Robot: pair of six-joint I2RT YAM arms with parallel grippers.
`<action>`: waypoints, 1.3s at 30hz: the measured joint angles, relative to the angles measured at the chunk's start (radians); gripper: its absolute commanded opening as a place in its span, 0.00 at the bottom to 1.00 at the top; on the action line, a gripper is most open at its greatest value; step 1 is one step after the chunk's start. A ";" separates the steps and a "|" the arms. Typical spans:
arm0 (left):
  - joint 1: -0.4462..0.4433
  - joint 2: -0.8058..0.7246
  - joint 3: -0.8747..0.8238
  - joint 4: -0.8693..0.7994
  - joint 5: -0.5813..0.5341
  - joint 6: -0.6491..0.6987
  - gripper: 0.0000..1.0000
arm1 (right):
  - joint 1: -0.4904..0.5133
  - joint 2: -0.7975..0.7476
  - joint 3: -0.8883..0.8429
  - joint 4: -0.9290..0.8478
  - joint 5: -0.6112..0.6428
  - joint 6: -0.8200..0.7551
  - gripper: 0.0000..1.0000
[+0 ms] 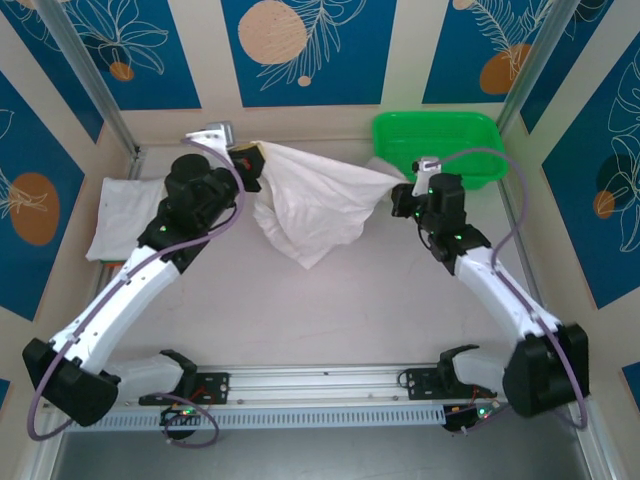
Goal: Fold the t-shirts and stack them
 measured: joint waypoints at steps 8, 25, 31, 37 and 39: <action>0.043 -0.188 0.000 -0.056 -0.032 0.066 0.00 | 0.077 -0.299 0.138 -0.172 -0.190 -0.190 0.00; 0.140 0.010 -0.114 -0.102 -0.143 0.141 0.00 | 0.125 0.165 0.192 -0.280 -0.322 -0.261 0.04; 0.181 0.289 -0.156 -0.061 -0.105 0.090 0.00 | 0.123 0.481 0.275 -0.250 -0.299 -0.239 0.04; 0.199 0.554 -0.061 -0.026 -0.066 0.060 0.00 | 0.085 0.716 0.491 -0.258 -0.294 -0.209 0.09; 0.207 0.627 -0.001 -0.012 -0.055 0.051 0.04 | 0.068 0.761 0.553 -0.258 -0.293 -0.200 0.20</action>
